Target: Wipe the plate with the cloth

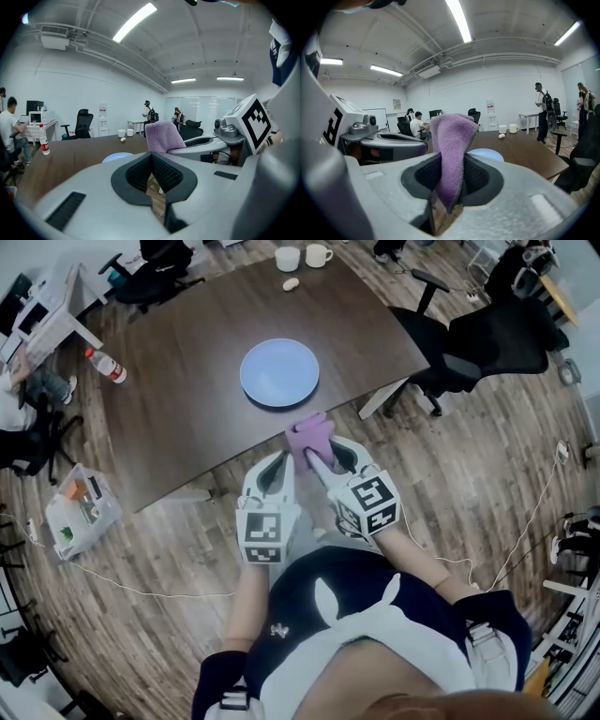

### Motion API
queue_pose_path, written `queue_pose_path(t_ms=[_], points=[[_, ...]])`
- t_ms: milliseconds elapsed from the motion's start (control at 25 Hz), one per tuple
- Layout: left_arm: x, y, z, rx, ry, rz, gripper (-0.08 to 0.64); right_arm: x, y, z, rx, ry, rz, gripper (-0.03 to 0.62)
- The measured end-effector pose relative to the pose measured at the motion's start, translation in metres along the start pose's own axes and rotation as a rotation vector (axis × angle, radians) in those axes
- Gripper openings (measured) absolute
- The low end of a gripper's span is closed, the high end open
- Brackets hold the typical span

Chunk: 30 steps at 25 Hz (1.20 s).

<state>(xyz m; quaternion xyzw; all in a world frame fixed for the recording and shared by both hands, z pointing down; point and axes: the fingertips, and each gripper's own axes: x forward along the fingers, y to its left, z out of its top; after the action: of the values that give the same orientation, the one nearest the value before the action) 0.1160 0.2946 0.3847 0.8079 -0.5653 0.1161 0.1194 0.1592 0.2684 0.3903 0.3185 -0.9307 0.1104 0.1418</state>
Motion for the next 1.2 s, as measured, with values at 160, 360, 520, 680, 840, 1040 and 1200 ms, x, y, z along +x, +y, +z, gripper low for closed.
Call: queue_pose_path(t_ms=[160,360,520,680,840,1040,1200], points=[[0.017,0.022,0.008,0.006,0.005,-0.025,0.005,0.026,-0.009,0.008,0.021,0.015,-0.008,0.118],[0.034,0.046,0.015,0.022,0.011,-0.058,0.005,0.053,-0.016,0.018,0.033,0.026,-0.024,0.118],[0.036,0.062,0.007,0.014,0.025,-0.073,0.005,0.067,-0.015,0.014,0.038,0.043,-0.044,0.118],[0.041,0.078,0.000,-0.005,0.037,-0.075,0.005,0.079,-0.014,0.012,0.006,0.055,-0.063,0.118],[0.041,0.084,-0.002,-0.013,0.047,-0.087,0.005,0.083,-0.010,0.009,-0.002,0.075,-0.066,0.120],[0.048,0.087,0.003,-0.010,0.038,-0.095,0.005,0.090,-0.015,0.014,-0.015,0.069,-0.068,0.120],[0.056,0.090,0.001,-0.006,0.050,-0.093,0.005,0.099,-0.019,0.013,-0.022,0.074,-0.055,0.120]])
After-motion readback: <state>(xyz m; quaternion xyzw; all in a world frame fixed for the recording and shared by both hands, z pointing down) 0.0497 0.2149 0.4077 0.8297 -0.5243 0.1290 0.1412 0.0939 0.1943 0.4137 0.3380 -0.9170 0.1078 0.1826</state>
